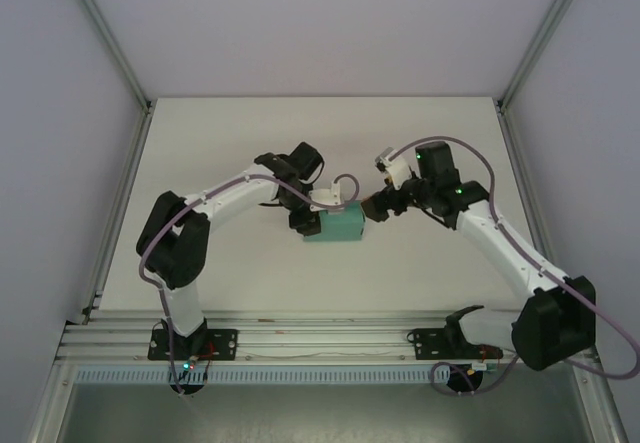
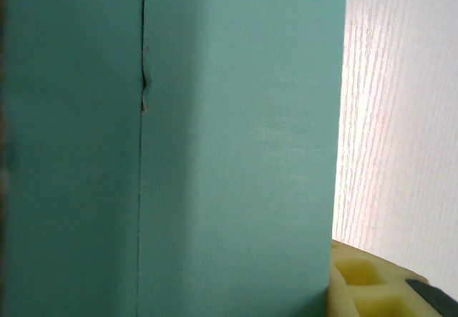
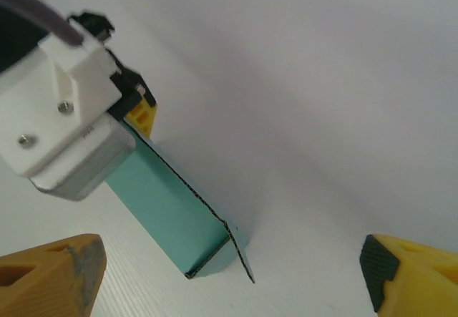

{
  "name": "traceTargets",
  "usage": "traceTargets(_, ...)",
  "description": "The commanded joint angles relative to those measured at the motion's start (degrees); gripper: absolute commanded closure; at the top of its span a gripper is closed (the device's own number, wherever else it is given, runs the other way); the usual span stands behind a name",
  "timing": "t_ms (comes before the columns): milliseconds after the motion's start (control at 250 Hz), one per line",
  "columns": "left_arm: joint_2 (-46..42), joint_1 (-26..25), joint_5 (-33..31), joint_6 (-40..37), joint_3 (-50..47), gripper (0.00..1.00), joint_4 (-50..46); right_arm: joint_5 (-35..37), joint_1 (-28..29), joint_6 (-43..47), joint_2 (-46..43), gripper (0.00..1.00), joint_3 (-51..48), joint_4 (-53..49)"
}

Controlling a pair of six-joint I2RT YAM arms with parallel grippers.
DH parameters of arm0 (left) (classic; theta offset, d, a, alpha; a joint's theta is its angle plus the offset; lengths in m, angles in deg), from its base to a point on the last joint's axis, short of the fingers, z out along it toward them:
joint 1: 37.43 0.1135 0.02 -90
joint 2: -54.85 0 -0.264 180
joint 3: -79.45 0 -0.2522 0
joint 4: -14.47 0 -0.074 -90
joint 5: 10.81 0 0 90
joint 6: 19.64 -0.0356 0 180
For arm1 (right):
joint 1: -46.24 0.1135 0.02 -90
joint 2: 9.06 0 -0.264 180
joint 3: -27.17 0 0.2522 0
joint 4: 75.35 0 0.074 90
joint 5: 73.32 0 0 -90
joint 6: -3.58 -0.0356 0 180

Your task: Assemble paper box

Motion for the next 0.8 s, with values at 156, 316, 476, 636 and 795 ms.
traceTargets(156, 2.6, 0.23, 0.76, 0.95, 1.94, 0.63, -4.74, 7.54, 3.2, 4.91, 5.75, 0.31, 5.4, -9.65)
traceTargets(316, 2.43, 0.23, 1.03, 1.19, 1.67, 0.63, -4.43, 10.48, 4.4, 5.07, 8.51, 0.4, 6.63, -9.38)
traceTargets(476, 2.12, 0.23, 0.84, 1.47, 1.33, 0.63, -3.9, 10.19, 4.53, 5.45, 11.57, 0.5, 8.44, -8.96)
traceTargets(636, 2.22, 0.19, 0.33, 2.06, 1.53, 0.63, -3.38, 8.52, 4.72, 4.94, 14.47, 0.73, 10.95, -10.91)
traceTargets(795, 2.29, 0.23, 0.81, 2.87, 1.9, 0.63, -2.67, 7.0, 4.95, 3.66, 14.12, 0.94, 10.74, -11.58)
